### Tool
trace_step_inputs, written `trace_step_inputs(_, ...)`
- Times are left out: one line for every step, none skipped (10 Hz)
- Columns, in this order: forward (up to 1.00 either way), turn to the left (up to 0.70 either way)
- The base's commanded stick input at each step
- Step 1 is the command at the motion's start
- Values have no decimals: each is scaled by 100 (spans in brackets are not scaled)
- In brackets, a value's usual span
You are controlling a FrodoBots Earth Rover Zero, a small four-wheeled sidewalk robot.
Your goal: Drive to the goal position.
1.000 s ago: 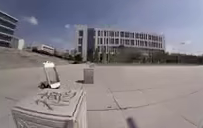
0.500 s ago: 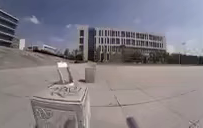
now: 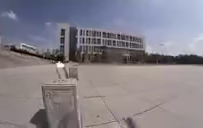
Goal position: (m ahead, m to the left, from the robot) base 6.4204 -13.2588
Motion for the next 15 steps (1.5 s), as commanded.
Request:
trace_step_inputs(-21,23)
trace_step_inputs(4,0)
trace_step_inputs(4,0)
trace_step_inputs(4,0)
trace_step_inputs(4,0)
trace_step_inputs(8,0)
trace_step_inputs(17,0)
trace_step_inputs(54,-8)
trace_step_inputs(70,-20)
trace_step_inputs(70,-32)
trace_step_inputs(70,-32)
trace_step_inputs(70,-32)
trace_step_inputs(70,-31)
trace_step_inputs(70,-31)
trace_step_inputs(70,-32)
